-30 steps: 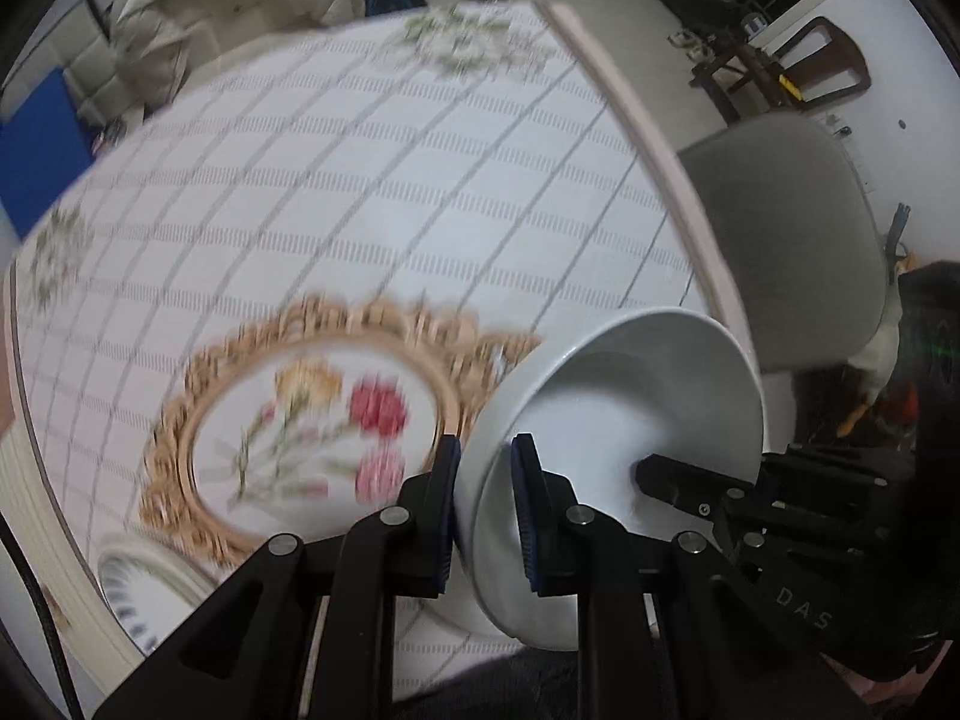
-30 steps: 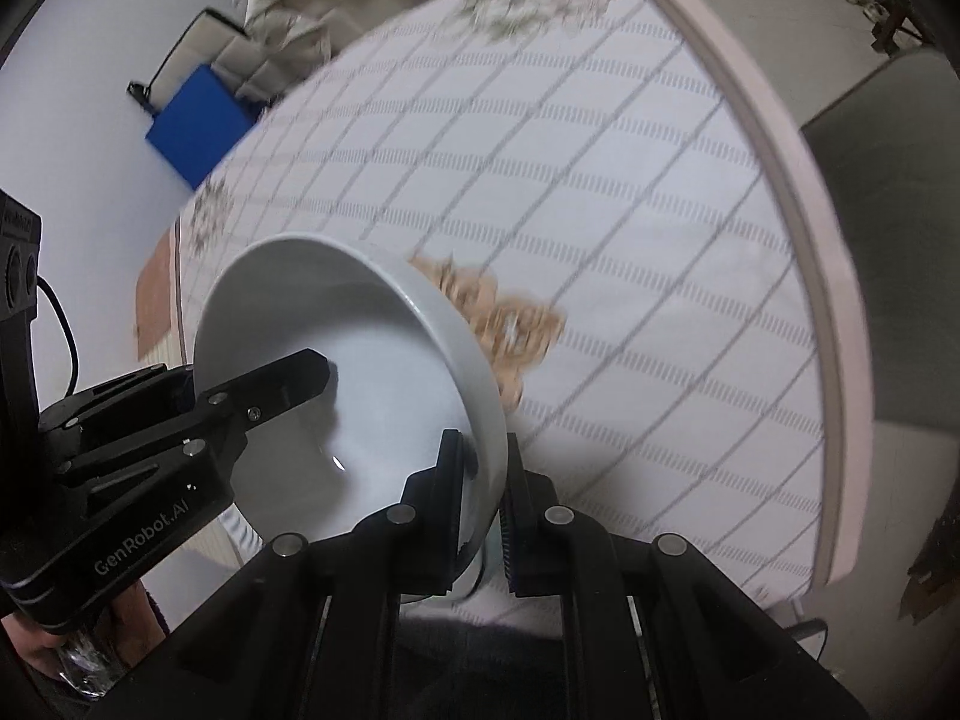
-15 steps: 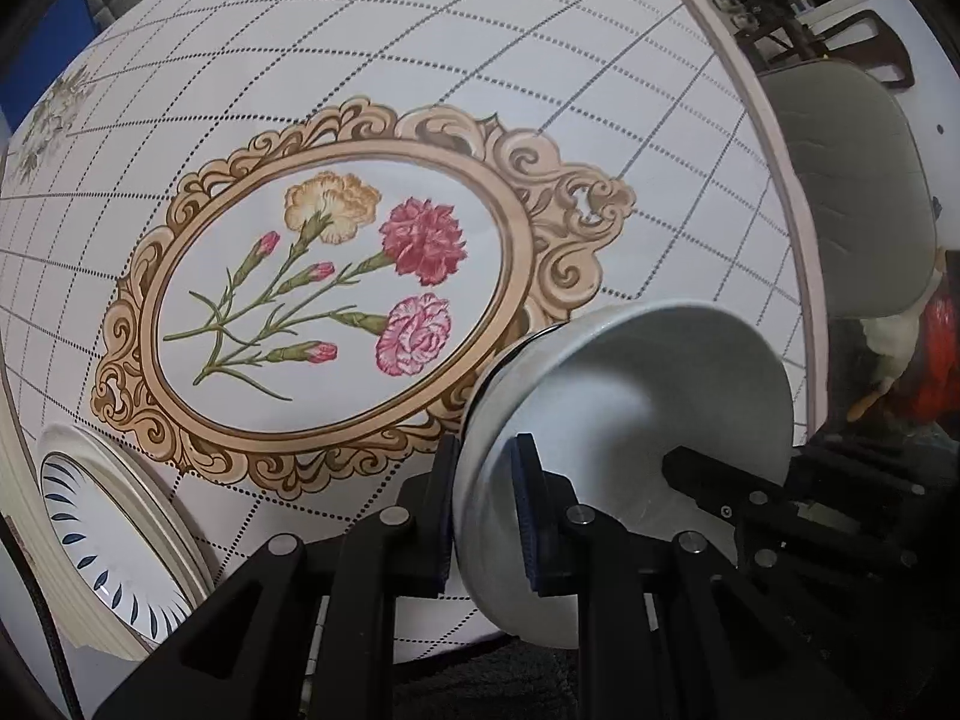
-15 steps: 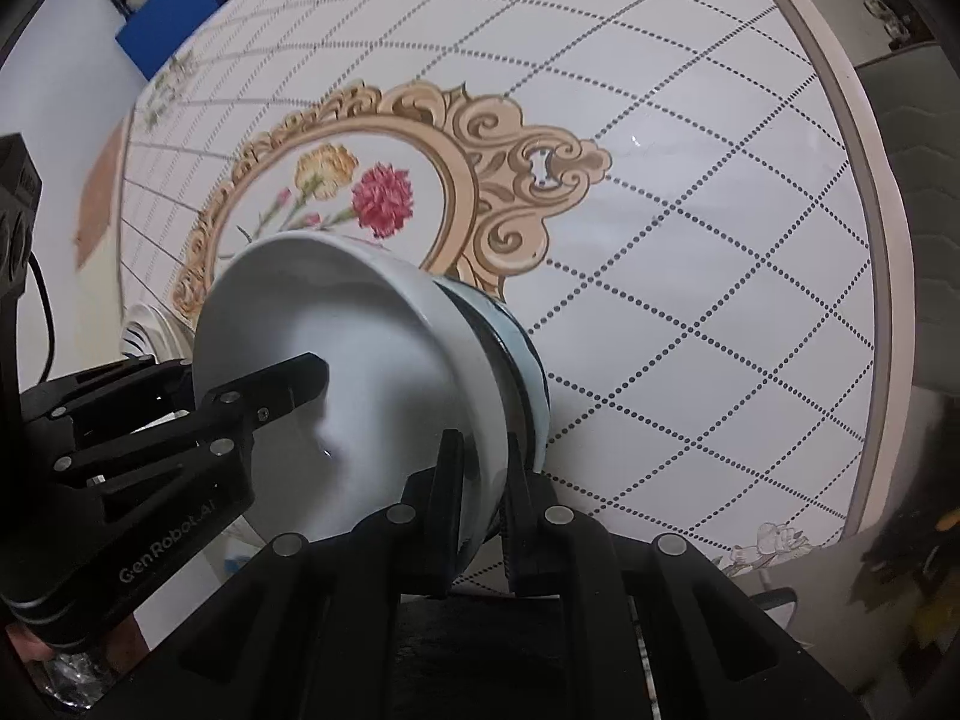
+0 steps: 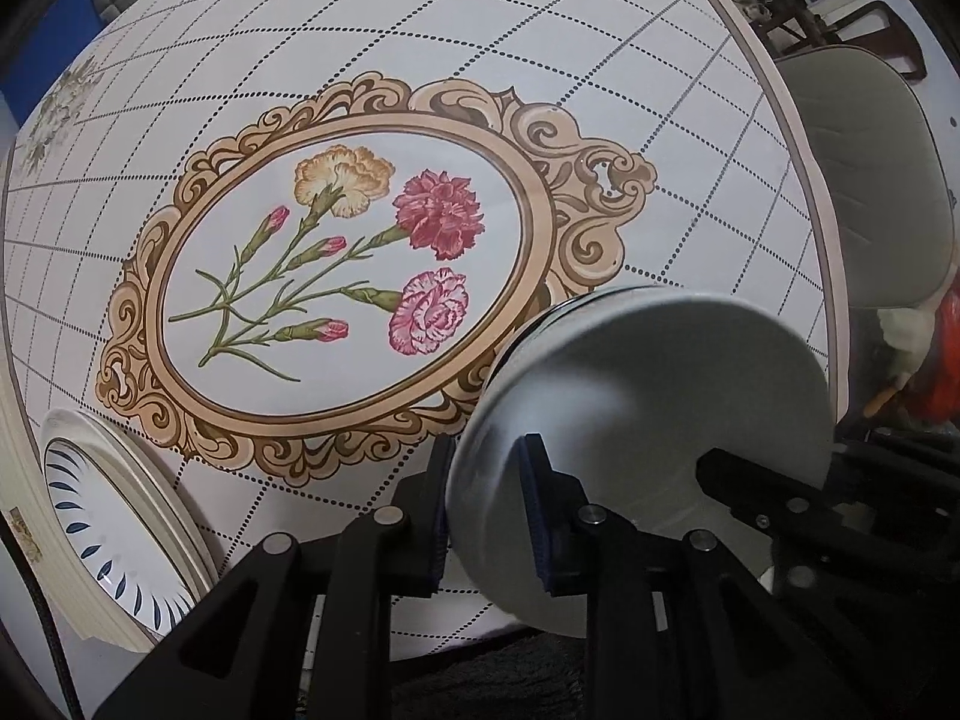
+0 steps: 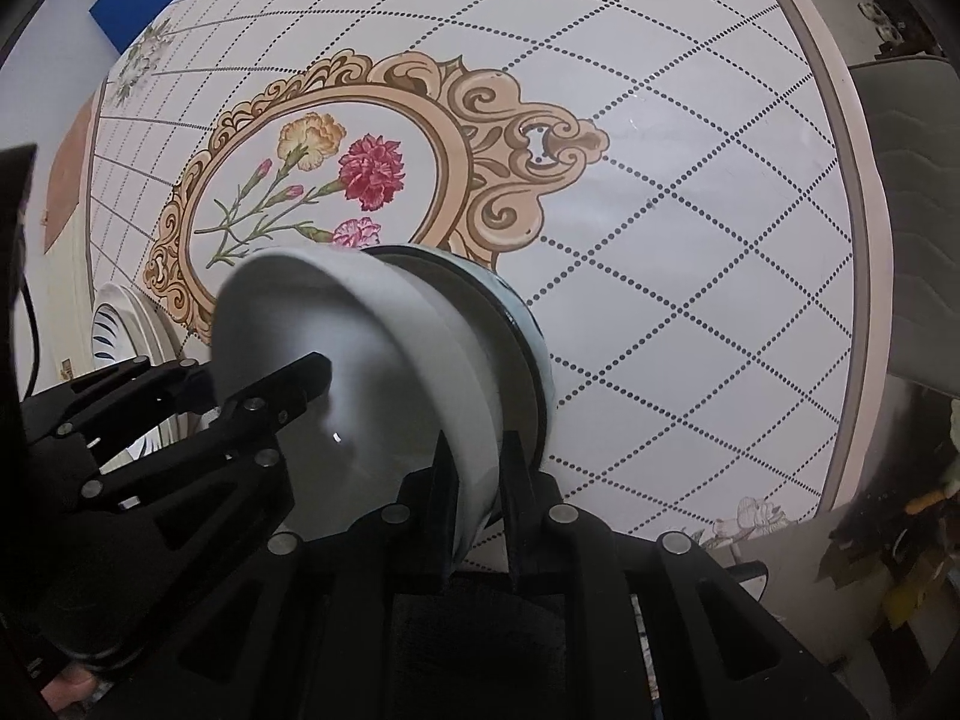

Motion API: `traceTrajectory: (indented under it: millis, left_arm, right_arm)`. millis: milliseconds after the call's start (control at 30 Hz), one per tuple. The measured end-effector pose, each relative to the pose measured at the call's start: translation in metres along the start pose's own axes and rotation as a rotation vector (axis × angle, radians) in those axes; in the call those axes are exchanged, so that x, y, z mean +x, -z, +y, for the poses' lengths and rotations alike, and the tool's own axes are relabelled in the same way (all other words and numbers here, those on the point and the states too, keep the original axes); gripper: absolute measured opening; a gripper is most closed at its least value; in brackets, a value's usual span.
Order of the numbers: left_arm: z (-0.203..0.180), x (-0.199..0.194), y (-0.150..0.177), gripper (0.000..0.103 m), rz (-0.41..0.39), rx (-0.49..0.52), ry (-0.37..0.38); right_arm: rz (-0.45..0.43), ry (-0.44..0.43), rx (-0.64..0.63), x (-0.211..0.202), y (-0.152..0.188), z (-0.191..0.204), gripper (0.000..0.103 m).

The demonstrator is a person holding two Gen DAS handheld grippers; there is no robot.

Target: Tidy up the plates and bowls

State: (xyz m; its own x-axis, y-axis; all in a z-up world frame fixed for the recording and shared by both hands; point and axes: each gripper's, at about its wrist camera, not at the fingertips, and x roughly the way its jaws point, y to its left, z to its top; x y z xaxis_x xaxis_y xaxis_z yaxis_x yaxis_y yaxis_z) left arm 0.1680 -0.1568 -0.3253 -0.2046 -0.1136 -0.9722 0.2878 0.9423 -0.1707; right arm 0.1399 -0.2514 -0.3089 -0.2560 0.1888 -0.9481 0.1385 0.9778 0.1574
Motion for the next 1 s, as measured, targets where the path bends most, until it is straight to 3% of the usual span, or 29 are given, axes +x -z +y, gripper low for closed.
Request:
traceTrajectory:
  millis: [300, 533, 633, 767, 833, 867, 900, 933, 967, 1000]
  left_arm:
    - [0.0, 0.001, 0.007, 0.021, -0.01, -0.022, 0.014]
    - [0.004, 0.0, 0.009, 0.021, -0.013, -0.036, 0.019]
    - [0.006, -0.002, 0.011, 0.021, -0.015, -0.039, 0.018]
    - [0.005, -0.004, 0.014, 0.021, -0.028, -0.04, 0.02]
    - [0.007, -0.01, 0.017, 0.023, -0.056, -0.047, 0.02]
    - [0.01, -0.015, 0.02, 0.03, -0.079, -0.051, 0.024]
    - [0.012, -0.019, 0.021, 0.036, -0.094, -0.056, 0.03]
    - [0.018, -0.024, 0.023, 0.05, -0.119, -0.071, 0.049]
    - [0.023, -0.027, 0.024, 0.072, -0.133, -0.084, 0.062]
    - [0.028, -0.029, 0.024, 0.084, -0.15, -0.097, 0.072]
  right_arm:
    - [0.013, -0.049, 0.009, -0.006, 0.006, -0.003, 0.026]
    - [-0.01, -0.003, 0.016, -0.009, 0.014, -0.008, 0.028]
    - [-0.024, -0.015, 0.016, -0.006, 0.016, -0.014, 0.015]
    - [-0.035, -0.019, -0.013, -0.002, 0.017, -0.016, 0.014]
    - [-0.054, -0.009, -0.022, -0.003, 0.018, -0.02, 0.024]
    - [-0.073, -0.001, -0.024, -0.005, 0.019, -0.022, 0.049]
    - [-0.099, -0.003, -0.025, -0.007, 0.02, -0.026, 0.083]
    - [-0.114, -0.015, -0.025, -0.008, 0.021, -0.028, 0.095]
    - [-0.129, -0.045, -0.025, -0.008, 0.021, -0.031, 0.103]
    - [-0.13, -0.067, -0.023, -0.006, 0.021, -0.034, 0.103]
